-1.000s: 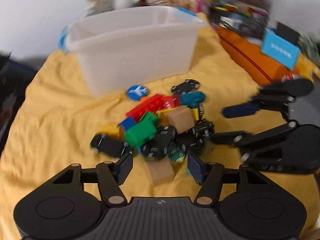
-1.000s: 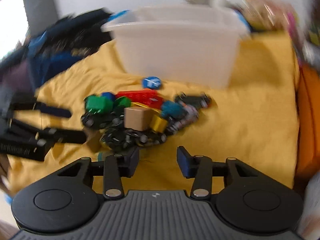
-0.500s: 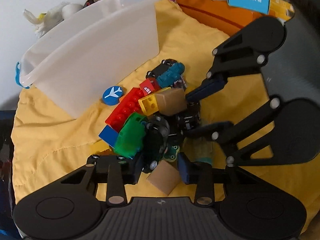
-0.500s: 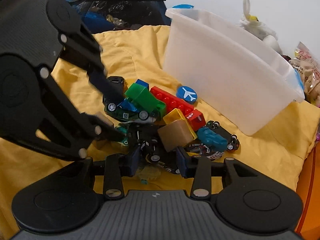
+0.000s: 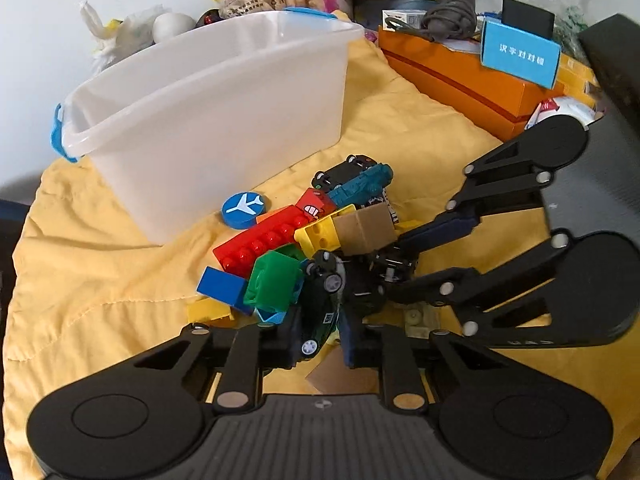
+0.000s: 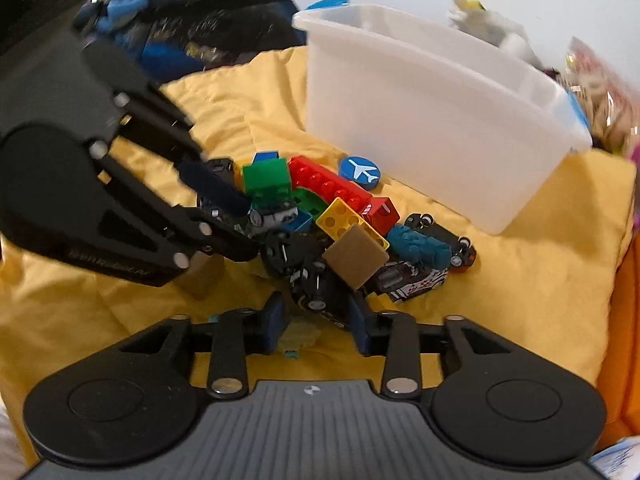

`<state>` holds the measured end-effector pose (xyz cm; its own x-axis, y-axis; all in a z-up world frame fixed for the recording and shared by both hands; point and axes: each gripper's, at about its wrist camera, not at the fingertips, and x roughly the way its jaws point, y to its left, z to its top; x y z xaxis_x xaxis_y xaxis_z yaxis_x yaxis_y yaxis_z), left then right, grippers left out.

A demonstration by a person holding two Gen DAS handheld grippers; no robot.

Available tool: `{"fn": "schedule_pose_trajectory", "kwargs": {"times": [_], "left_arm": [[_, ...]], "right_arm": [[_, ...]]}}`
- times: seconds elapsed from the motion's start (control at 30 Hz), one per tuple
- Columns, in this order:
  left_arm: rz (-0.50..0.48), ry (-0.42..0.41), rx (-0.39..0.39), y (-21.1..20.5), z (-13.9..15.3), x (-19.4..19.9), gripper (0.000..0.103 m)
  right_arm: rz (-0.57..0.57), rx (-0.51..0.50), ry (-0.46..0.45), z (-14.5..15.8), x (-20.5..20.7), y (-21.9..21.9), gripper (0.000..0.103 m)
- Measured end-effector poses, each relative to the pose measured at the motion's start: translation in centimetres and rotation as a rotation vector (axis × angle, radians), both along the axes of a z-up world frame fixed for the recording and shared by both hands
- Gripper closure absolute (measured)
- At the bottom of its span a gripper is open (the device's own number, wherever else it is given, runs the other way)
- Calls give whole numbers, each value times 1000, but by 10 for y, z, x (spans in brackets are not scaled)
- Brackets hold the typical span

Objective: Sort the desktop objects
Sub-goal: 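Grasp the white-green car with the left gripper while the right grasps the black car, then lift the white-green car with the left gripper while the right lifts the black car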

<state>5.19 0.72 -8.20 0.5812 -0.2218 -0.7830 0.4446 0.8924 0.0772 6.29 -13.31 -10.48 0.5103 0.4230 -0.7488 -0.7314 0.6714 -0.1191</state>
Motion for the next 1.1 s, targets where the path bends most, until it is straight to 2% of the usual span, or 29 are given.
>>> {"fn": "schedule_pose_trajectory", "kwargs": {"times": [0.13, 0.23, 0.27, 0.33, 0.4, 0.43, 0.53, 0.6, 0.73, 0.83, 0.87, 0.9, 0.93, 0.97, 1.03, 1.1], "left_arm": [[29, 17, -46, 7, 4, 2, 84], [71, 21, -122, 15, 13, -8, 84], [80, 24, -146, 18, 16, -14, 84], [100, 43, -187, 22, 20, -26, 84], [115, 69, -262, 25, 25, -39, 85], [124, 89, -305, 27, 26, -45, 91], [138, 155, -411, 28, 22, -61, 91], [144, 198, -438, 25, 12, -67, 91], [187, 237, -389, 19, -15, -74, 90], [187, 198, -339, 14, -9, -78, 86], [185, 188, -323, 11, -5, -79, 78], [183, 186, -313, 7, -2, -80, 71], [186, 191, -308, 5, 0, -80, 59], [198, 193, -301, 3, 1, -81, 55], [227, 204, -280, -2, 2, -81, 55], [260, 215, -279, -3, 2, -81, 55]], "right_arm": [[8, -22, -8, -3, 7, 8, 70], [-11, -38, -31, 3, 6, 13, 77], [-19, -21, -37, 8, 6, 12, 83], [-39, 24, -31, 21, 3, 4, 86], [-52, 77, 5, 31, 0, -9, 87], [-68, 106, 31, 35, -3, -18, 87], [-98, 175, 119, 43, -7, -39, 87], [-105, 217, 210, 44, -9, -50, 87], [-82, 283, 405, 33, -16, -66, 87], [-76, 309, 449, 19, -14, -71, 86], [-82, 320, 453, 18, -11, -74, 85], [-99, 311, 431, 18, -7, -76, 83], [-98, 282, 398, 20, -6, -75, 81], [-88, 239, 351, 21, -7, -73, 78], [-65, 124, 231, 22, -11, -66, 77], [-50, 61, 169, 21, -14, -61, 76]]}}
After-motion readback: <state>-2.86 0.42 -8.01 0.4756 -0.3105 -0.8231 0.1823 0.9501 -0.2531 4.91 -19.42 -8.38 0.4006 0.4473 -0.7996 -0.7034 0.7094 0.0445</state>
